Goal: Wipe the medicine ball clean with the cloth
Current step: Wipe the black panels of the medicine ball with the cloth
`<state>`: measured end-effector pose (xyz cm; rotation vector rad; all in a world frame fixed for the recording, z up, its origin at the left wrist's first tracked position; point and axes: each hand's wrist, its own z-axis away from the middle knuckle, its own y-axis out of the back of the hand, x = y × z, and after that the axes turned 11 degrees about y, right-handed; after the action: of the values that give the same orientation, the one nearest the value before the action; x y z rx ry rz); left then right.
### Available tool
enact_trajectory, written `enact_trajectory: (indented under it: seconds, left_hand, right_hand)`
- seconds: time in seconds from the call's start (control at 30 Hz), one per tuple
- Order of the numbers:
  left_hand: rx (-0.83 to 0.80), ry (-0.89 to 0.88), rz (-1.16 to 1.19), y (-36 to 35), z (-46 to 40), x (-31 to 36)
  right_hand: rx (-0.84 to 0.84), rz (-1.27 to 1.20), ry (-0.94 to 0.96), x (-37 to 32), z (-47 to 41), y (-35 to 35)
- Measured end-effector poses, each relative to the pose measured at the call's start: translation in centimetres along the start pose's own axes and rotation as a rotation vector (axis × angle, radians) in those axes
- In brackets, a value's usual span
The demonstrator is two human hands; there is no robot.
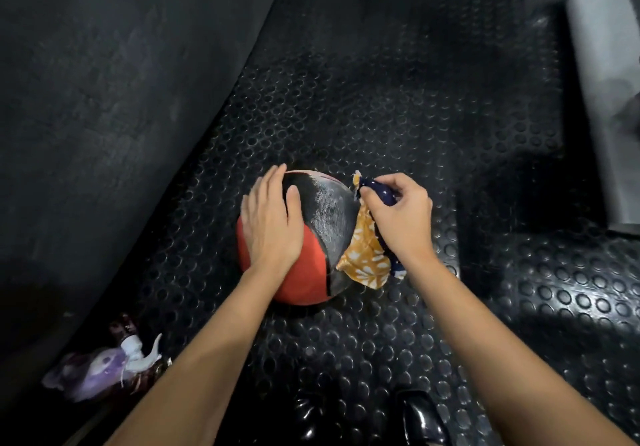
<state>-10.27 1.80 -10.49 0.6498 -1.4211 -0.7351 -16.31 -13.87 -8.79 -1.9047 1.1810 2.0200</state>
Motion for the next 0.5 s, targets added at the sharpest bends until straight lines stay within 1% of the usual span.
enact_trajectory:
  seconds: [0.1, 0.17, 0.23, 0.33, 0.43, 0.5]
  left_hand:
    - [0.077, 0.028, 0.078, 0.1, 0.2, -0.3]
    - [0.109, 0.007, 0.103, 0.2, 0.6, -0.4]
    - [0.116, 0.027, 0.103, 0.1, 0.8, -0.1]
    - [0.084, 0.084, 0.111, -0.1, 0.6, 0.4]
    - [0.022, 0.009, 0.083, -0.3, 0.8, -0.4]
    - [0.015, -0.049, 0.056, -0.2, 1.1, -0.9]
  right_hand:
    - [-0.090, 0.002, 0.096, -0.3, 0.5, -1.3]
    - [-0.196, 0.124, 0.103, -0.1, 1.4, -2.2]
    - [-0.263, 0.262, 0.135, 0.2, 2.3, -2.5]
    - [-0.296, 0.296, 0.184, 0.4, 2.2, -2.0]
    - [-0.297, 0.332, 0.164, 0.2, 0.8, -1.6]
    - [-0.277, 0.356, 0.173, -0.3, 1.0, -1.6]
